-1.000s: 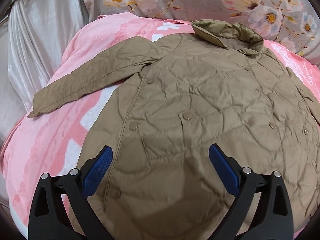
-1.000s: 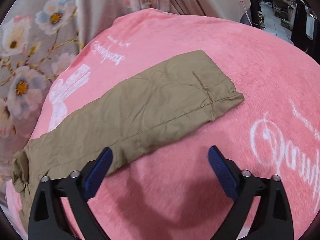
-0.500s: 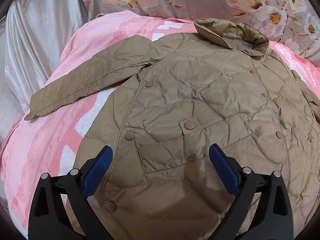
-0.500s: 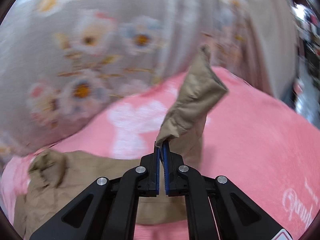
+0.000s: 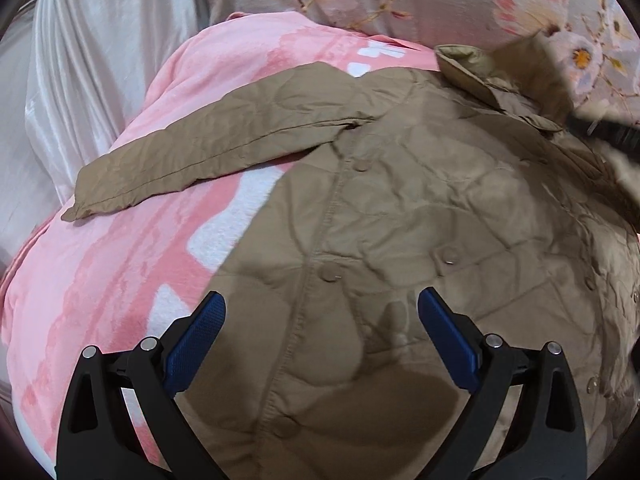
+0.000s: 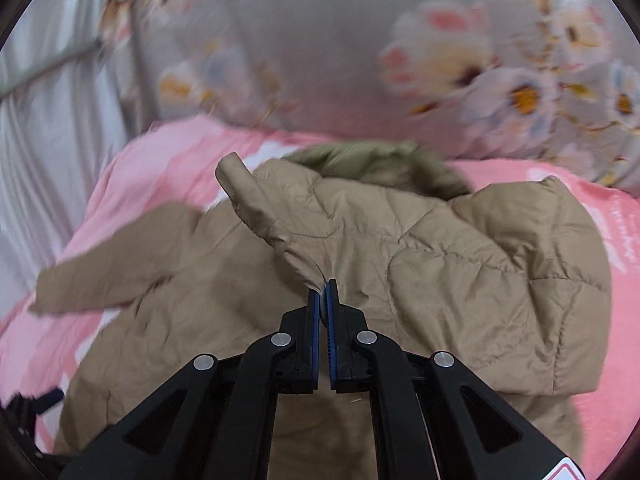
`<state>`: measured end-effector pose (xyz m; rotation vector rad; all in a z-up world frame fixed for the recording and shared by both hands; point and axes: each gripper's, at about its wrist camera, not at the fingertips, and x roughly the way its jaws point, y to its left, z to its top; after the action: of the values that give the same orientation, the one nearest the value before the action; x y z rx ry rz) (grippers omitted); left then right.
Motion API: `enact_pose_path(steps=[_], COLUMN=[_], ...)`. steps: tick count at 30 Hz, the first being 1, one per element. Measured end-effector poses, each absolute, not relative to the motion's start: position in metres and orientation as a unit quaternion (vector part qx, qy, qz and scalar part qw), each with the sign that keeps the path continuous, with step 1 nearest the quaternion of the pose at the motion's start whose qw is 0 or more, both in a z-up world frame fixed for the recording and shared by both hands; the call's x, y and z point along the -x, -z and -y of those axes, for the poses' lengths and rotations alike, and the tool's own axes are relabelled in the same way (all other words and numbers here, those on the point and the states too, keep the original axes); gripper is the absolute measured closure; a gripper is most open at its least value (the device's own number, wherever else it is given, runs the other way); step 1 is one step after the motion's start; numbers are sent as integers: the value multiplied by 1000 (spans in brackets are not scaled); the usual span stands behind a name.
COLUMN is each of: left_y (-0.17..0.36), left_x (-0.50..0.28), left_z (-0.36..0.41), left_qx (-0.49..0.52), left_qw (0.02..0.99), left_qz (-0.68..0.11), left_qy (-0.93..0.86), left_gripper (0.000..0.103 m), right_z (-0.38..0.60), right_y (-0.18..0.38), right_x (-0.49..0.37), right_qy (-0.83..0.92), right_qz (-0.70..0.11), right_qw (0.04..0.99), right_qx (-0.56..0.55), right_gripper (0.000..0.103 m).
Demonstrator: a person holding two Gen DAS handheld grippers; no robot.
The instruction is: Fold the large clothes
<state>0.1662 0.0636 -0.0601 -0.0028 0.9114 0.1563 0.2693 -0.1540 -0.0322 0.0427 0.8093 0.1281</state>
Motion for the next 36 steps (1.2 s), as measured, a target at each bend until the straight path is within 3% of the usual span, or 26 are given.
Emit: enact_pose_path(steps=[5, 10, 13, 14, 15, 22, 26, 28, 29, 30, 32, 34, 35, 36], left_y=[62, 60, 50, 46, 41, 45, 71, 78, 77, 74, 71, 63, 57, 46], left_x=[-170, -180, -190, -194, -199, -271, -302, -310, -313, -316, -323, -331, -332, -333], left_z=[-75, -81, -83, -84, -83, -57, -40, -37, -36, -33, -28, -27, -26, -26], left_qx=[17, 61, 100, 113, 129, 242, 302, 316, 312, 301, 286, 271, 257, 242], left_qw=[894, 893, 891, 890, 889, 839, 795, 790, 794, 802, 805, 815, 825, 838], left_qz=[-441, -445, -443, -442, -439, -472, -509, -512, -511, -506, -508, -501, -493, -479], left_qy=[-75, -39, -3, 8, 20, 119, 136, 116, 106, 101, 106, 102, 100, 100], left_gripper=[8, 8, 8, 8, 8, 5, 7, 14, 27, 58, 87, 96, 98, 99], right_z=[124, 112, 123, 132, 141, 256, 348, 384, 395, 402, 412, 417, 419, 421], right_y=[72, 74, 63, 56, 51, 39, 62, 78, 84, 89, 98, 102, 102, 96], right_x=[-273, -267, -243, -232, -223, -176, -177, -185, -190, -196, -210, -224, -230, -235], right_qy=[-84, -99, -113, -107, -99, 2, 59, 82, 82, 79, 70, 72, 75, 75], right_qz=[-433, -437, -429, -421, -413, -399, -399, -394, -389, -383, -371, -372, -371, -363], right_qw=[897, 894, 896, 901, 905, 906, 866, 843, 837, 831, 822, 816, 816, 821], right_qx=[-14, -3, -13, -23, -29, -141, -294, -356, -376, -395, -427, -436, -437, -434], right_gripper=[98, 88, 67, 49, 41, 41, 40, 41, 44, 48, 54, 70, 88, 94])
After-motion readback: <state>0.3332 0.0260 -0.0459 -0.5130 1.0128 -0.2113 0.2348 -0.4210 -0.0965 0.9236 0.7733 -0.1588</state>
